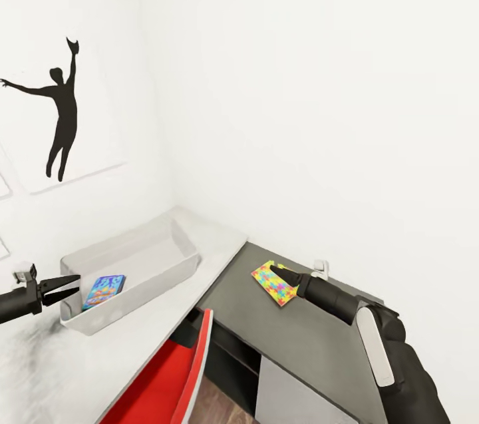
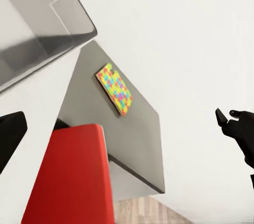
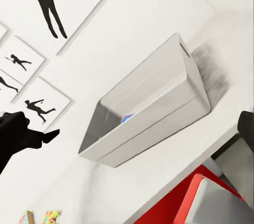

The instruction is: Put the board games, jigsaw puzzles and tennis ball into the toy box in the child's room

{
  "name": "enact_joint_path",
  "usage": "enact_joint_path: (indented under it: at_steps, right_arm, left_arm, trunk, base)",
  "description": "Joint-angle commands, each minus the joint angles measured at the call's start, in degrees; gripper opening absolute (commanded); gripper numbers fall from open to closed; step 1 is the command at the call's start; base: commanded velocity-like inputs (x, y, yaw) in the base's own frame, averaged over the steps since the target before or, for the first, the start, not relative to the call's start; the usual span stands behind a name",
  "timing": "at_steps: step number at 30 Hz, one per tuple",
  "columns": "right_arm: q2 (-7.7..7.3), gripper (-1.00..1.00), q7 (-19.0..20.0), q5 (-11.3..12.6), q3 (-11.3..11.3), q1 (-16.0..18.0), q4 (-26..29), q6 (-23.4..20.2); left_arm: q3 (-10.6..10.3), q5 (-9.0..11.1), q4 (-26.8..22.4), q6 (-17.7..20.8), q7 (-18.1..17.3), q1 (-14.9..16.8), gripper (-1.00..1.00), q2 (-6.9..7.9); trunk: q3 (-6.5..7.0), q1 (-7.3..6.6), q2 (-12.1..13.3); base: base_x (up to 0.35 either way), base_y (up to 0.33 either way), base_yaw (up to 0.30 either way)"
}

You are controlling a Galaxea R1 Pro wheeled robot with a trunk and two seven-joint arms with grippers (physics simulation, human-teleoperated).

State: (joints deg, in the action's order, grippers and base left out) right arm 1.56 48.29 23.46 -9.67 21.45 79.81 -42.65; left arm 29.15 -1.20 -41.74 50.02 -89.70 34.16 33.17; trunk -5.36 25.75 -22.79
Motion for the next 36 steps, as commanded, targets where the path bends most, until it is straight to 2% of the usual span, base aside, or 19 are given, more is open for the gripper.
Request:
enact_joint_path:
  at_steps: [1, 12, 36]
  right_arm:
    - [0.05, 1.0, 0.14, 0.09, -0.11, 0.08, -0.01, -0.33]
    - [0.03, 1.0, 0.21, 0.11, -0.15, 0.09, -0.01, -0.28]
    - [0.03, 1.0, 0.23, 0.1, -0.18, 0.09, -0.71, -0.19]
  left_arm:
    - [0.07, -0.13, -0.01, 0.61, -0.3, 0.05, 1.0, 0.03]
    - [0.12, -0.12, -0.01, 0.61, -0.3, 0.04, 1.0, 0.22]
    - [-0.06, -0.12, -0.01, 0.6, -0.3, 0.03, 1.0, 0.14]
  trunk:
    - [-0.06, 0.04, -0.12]
    - [0.7, 0.04, -0.12]
    - [2.35, 0.04, -0.12]
  base:
    - [-0.06, 0.0, -0.211]
    - [-0.182, 0.0, -0.211]
    - [-0.055, 0.0, -0.211]
